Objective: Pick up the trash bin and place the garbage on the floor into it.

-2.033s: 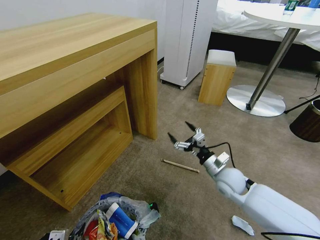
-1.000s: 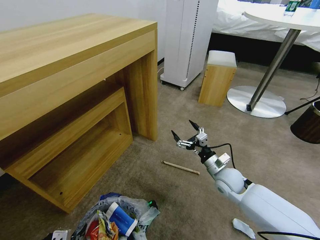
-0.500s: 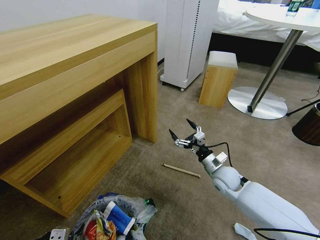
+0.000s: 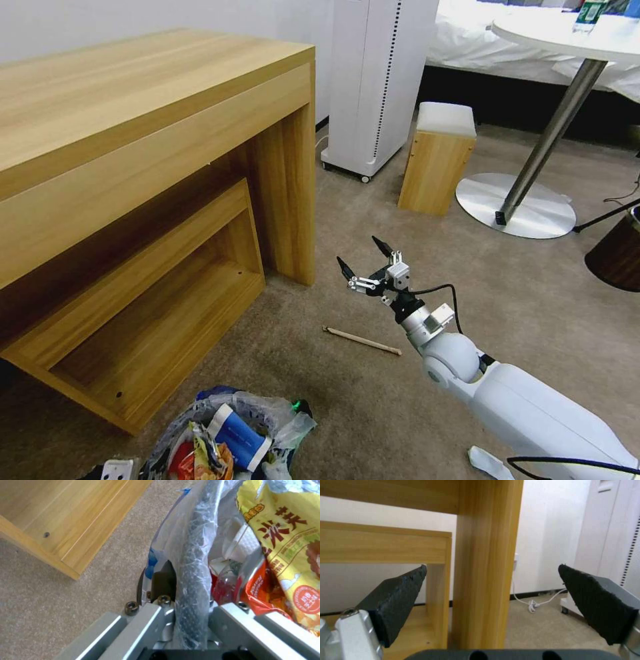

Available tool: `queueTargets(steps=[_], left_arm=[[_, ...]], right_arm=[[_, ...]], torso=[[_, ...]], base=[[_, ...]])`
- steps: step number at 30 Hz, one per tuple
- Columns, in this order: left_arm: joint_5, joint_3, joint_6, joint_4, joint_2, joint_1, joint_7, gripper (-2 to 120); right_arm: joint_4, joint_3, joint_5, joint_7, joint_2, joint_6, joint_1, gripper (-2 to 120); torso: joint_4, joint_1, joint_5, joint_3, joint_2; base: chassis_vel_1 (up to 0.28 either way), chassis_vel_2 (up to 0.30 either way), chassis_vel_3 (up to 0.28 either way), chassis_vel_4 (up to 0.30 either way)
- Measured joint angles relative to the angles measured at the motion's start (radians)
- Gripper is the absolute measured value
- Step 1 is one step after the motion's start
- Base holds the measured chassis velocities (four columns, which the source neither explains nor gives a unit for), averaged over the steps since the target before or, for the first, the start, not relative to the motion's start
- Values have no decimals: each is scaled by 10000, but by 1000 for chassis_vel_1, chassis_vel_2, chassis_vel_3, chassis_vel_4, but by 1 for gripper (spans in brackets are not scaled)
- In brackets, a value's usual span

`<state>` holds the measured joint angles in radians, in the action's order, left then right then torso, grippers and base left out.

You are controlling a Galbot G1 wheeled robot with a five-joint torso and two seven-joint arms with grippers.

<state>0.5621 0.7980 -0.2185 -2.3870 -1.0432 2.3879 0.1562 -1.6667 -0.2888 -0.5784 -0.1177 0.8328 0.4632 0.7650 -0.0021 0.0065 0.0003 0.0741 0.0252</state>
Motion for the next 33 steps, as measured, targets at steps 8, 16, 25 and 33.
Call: queueTargets(steps=[8, 16, 25, 33], left_arm=[[-139, 82, 5, -25, -102, 93, -211, 0], [-185, 63, -6, -14, -119, 99, -201, 0], [-333, -81, -9, 61, -157, 76, -208, 0], [-454, -229, 17, 164, -157, 52, -207, 0]], right_arm=[[254, 144, 2217, -2316, -56, -1325, -128, 100], [662, 125, 2134, -2919, -335, -2900, 147, 100], [1285, 293, 2311, -2477, -150, -1779, 312, 100], [1664, 818, 4112, -3689, -213, -2491, 259, 100]], torso=[[0, -1, -1, 0, 0], [-2, -1, 0, 0, 0], [-2, -1, 0, 0, 0], [-2, -1, 1, 0, 0]], base=[[0, 0, 0, 0], [0, 0, 0, 0], [0, 0, 0, 0], [0, 0, 0, 0]])
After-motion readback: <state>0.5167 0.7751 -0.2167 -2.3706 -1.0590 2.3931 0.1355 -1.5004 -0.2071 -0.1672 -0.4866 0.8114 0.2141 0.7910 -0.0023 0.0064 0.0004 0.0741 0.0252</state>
